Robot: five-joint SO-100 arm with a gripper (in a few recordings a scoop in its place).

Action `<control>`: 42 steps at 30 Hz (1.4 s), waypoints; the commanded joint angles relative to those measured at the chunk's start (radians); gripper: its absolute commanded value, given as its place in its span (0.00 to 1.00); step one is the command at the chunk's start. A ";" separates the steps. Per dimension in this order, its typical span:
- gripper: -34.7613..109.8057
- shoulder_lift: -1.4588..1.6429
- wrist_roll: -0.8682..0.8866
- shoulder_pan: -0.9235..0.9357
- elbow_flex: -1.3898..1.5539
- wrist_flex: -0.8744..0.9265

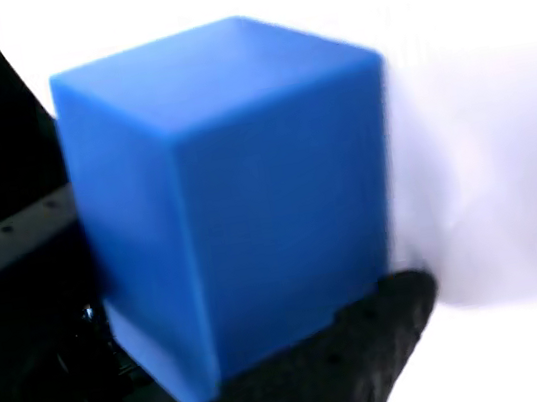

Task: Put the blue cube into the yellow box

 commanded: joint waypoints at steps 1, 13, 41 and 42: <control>0.39 0.060 -0.011 -0.028 -0.083 0.005; 0.36 0.124 -0.123 -0.028 -0.049 0.008; 0.35 0.900 -0.617 0.776 0.103 -0.081; 0.35 0.916 -0.643 0.818 0.120 -0.089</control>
